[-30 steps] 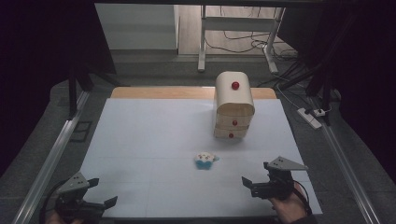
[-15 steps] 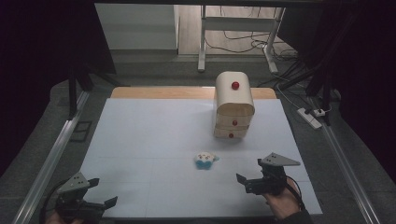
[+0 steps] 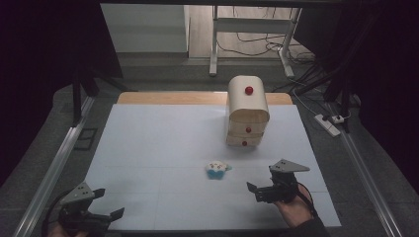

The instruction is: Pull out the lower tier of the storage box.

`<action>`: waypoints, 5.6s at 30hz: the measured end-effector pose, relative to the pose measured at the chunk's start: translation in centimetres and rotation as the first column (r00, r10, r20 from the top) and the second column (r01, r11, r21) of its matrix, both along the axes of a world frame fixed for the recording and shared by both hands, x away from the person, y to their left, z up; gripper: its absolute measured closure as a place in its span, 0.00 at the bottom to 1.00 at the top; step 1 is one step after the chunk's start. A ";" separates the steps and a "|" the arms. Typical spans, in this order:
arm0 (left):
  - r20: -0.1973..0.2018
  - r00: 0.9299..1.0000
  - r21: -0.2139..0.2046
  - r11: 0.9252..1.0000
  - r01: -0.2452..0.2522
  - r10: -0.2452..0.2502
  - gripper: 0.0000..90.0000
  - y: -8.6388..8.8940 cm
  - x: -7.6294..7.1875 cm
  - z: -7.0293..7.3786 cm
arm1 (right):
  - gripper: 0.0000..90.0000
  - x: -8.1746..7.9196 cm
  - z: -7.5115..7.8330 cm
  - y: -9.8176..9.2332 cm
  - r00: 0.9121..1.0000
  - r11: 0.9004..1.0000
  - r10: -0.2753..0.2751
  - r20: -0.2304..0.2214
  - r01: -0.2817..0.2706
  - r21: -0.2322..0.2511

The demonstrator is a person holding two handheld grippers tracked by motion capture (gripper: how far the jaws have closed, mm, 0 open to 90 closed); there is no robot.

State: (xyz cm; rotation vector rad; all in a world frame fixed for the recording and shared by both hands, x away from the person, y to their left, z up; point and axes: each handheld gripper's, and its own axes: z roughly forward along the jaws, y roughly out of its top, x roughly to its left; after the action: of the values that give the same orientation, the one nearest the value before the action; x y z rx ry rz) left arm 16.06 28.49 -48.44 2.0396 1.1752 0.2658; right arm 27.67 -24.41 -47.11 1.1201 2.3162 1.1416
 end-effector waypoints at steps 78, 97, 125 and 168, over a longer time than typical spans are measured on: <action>-0.007 1.000 -0.005 1.000 0.002 -0.002 0.03 0.0 0.1 0.0 | 0.00 5.3 -1.7 4.2 0.999 0.991 -0.016 -0.028 0.012 -0.134; -0.009 1.000 -0.007 1.000 0.003 -0.003 0.03 0.1 0.1 0.0 | 0.06 7.4 -2.1 4.9 0.997 0.988 -0.075 -0.020 0.072 -0.139; -0.013 1.000 -0.008 1.000 0.018 -0.018 0.03 0.0 0.1 -0.1 | 0.47 9.9 -1.9 5.2 0.990 0.978 -0.131 0.046 0.136 -0.160; -0.017 0.999 -0.005 1.000 0.027 -0.027 0.04 0.0 0.1 -0.1 | 0.82 10.2 -1.4 5.4 0.981 0.966 -0.196 -0.016 0.190 -0.174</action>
State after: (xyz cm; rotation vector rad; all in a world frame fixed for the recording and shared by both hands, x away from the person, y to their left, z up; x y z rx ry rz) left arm 16.21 28.48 -48.51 2.0556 1.1569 0.2320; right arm 37.86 -19.04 -48.54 1.2739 2.2230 0.8414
